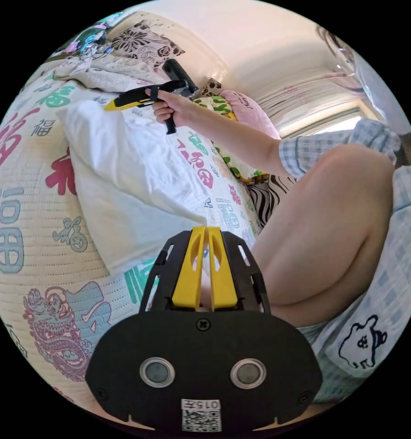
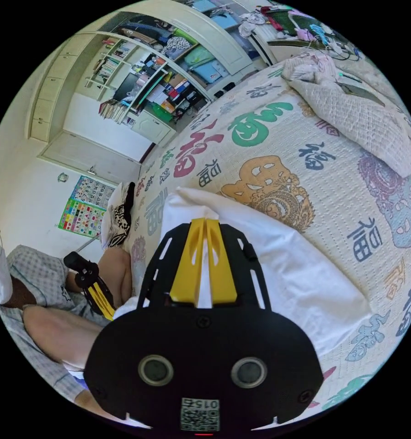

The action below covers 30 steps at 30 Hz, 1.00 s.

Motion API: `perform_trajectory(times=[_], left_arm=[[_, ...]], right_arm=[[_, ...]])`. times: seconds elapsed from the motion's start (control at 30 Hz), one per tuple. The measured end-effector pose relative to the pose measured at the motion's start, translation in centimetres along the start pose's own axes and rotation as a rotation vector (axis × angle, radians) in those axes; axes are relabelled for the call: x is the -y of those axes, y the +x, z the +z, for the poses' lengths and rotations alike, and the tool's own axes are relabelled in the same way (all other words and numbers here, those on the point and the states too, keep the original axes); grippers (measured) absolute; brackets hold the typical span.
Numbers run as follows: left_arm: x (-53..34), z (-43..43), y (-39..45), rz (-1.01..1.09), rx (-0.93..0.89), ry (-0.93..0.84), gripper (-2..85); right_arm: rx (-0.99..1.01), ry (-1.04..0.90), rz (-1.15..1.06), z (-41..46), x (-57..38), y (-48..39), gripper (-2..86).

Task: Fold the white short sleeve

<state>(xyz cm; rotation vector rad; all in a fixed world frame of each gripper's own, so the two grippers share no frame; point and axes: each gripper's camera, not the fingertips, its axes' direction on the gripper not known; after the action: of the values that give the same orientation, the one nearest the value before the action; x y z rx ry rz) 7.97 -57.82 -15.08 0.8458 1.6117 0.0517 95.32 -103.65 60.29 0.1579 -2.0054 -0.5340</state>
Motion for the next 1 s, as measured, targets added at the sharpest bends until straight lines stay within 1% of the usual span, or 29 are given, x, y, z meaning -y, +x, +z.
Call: perform_trajectory(times=[0.03,0.1,0.17,0.2,0.27,0.33,0.43,0.5,0.57,0.6,0.63,0.7,0.73,0.8,0.87,0.93,0.97,1.0], left_arm=[[0.9,0.7,0.6,0.046,-0.002,-0.021,-0.7],[2.5,1.9,0.9,0.089,-0.028,-0.043,-0.7],[4.3,3.3,0.6,0.132,-0.124,-0.052,-0.6],[5.6,4.5,0.2,0.148,-0.200,-0.074,-0.6],[7.4,6.4,0.0,0.189,-0.254,-0.088,-0.6],[9.5,8.9,0.1,0.238,-0.259,-0.102,-0.5],[11.8,12.0,0.0,0.246,-0.270,-0.084,0.0],[13.0,13.9,-0.1,0.244,-0.219,-0.096,0.8],[13.9,15.7,-0.5,0.245,-0.145,-0.133,3.0],[14.4,16.8,-0.8,0.243,-0.119,-0.173,5.8],[15.0,17.6,-1.4,0.232,-0.132,-0.240,8.2],[15.7,17.2,-2.2,0.257,-0.209,-0.275,9.7],[16.1,15.6,-2.8,0.302,-0.258,-0.243,9.9],[17.0,11.8,-4.1,0.387,-0.299,-0.164,10.1],[18.4,7.7,-6.3,0.429,-0.264,-0.119,10.4],[21.0,3.2,-10.9,0.324,-0.035,-0.098,11.8],[21.6,2.3,-12.1,0.287,0.020,-0.087,12.3],[22.7,0.6,-14.7,0.198,0.113,-0.047,12.7]], right_arm=[[-0.005,0.045,0.018,-2.2,-0.6,0.4,-0.6],[-0.026,0.076,0.031,-5.4,-1.6,0.9,-0.7],[-0.073,0.077,0.040,-8.1,-2.5,1.4,-0.7],[-0.131,0.065,0.052,-9.5,-3.1,1.8,-0.7],[-0.202,0.043,0.075,-11.3,-4.1,2.8,-0.7],[-0.272,0.015,0.128,-12.8,-5.3,4.8,-0.6],[-0.360,-0.031,0.204,-13.7,-6.5,7.9,-0.5],[-0.369,-0.025,0.251,-14.0,-7.3,9.7,-0.4],[-0.360,-0.005,0.283,-14.3,-8.1,11.3,-0.2],[-0.365,-0.002,0.303,-14.3,-8.6,12.2,0.1],[-0.374,0.000,0.320,-14.4,-9.1,13.0,0.5],[-0.375,0.015,0.350,-14.8,-10.0,14.1,2.3],[-0.377,0.033,0.381,-15.2,-10.7,14.7,3.0],[-0.348,0.055,0.362,-16.0,-11.6,15.3,4.8],[-0.334,0.071,0.359,-16.8,-12.6,15.7,6.7],[-0.315,0.081,0.338,-17.3,-14.0,16.4,7.9],[-0.318,0.079,0.338,-17.4,-14.4,16.6,8.0],[-0.323,0.070,0.339,-17.3,-15.0,17.3,8.3]])
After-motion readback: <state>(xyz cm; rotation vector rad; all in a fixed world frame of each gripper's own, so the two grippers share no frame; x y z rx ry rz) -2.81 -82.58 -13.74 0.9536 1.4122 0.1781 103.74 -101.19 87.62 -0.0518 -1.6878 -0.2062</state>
